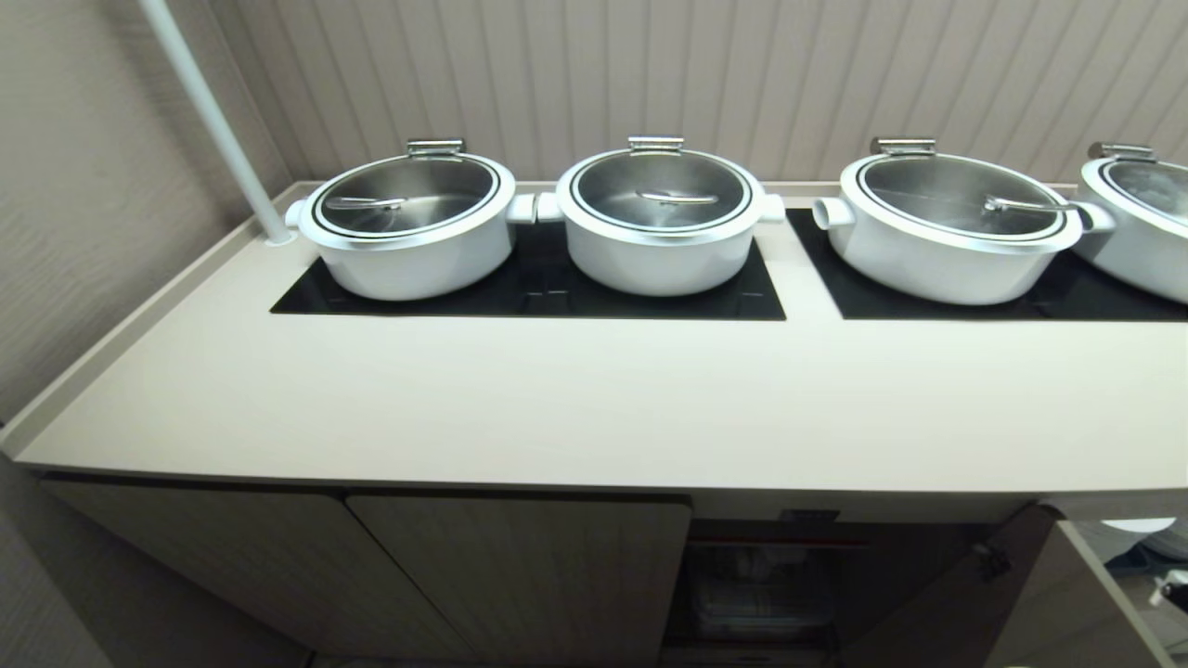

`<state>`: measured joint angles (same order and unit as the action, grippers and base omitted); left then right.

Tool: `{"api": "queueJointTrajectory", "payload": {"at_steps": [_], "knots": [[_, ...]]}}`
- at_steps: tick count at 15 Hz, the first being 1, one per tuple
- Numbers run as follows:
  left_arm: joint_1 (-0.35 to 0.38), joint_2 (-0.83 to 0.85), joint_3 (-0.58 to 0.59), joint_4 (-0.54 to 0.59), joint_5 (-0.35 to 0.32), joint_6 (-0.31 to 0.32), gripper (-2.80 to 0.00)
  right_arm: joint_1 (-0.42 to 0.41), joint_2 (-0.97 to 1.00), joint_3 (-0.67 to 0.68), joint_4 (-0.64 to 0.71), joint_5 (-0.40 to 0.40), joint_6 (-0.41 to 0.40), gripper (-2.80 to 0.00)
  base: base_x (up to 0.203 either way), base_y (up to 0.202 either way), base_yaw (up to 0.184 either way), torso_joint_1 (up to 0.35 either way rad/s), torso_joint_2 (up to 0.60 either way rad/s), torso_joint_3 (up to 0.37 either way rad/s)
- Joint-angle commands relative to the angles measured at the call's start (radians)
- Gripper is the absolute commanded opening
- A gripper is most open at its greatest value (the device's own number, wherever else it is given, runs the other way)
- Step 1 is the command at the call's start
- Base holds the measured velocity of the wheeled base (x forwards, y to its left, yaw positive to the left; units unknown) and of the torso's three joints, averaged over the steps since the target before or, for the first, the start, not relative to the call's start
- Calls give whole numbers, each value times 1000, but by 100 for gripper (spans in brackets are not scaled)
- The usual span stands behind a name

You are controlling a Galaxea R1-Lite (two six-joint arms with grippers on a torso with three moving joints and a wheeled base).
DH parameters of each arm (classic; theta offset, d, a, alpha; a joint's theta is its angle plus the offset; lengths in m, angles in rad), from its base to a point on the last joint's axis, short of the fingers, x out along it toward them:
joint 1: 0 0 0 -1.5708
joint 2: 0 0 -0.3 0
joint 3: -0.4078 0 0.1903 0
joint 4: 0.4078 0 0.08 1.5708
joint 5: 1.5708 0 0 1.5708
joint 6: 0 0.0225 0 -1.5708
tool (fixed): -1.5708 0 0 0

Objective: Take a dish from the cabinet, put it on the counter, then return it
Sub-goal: Put it back into the cabinet

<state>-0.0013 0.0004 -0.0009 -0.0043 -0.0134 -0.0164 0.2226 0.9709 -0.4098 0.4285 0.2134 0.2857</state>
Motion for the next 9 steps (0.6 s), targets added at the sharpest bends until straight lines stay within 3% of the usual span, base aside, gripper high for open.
{"api": "queueJointTrajectory", "payload": {"at_steps": [1, 9], "knots": [[0, 0, -1, 0, 0, 0, -280, 0, 3, 0, 3, 1, 3, -280, 0, 0, 0, 0, 0, 0], [1, 0, -1, 0, 0, 0, -280, 1, 2, 3, 1, 1, 21, -280, 0, 0, 0, -28, 49, 31]]}}
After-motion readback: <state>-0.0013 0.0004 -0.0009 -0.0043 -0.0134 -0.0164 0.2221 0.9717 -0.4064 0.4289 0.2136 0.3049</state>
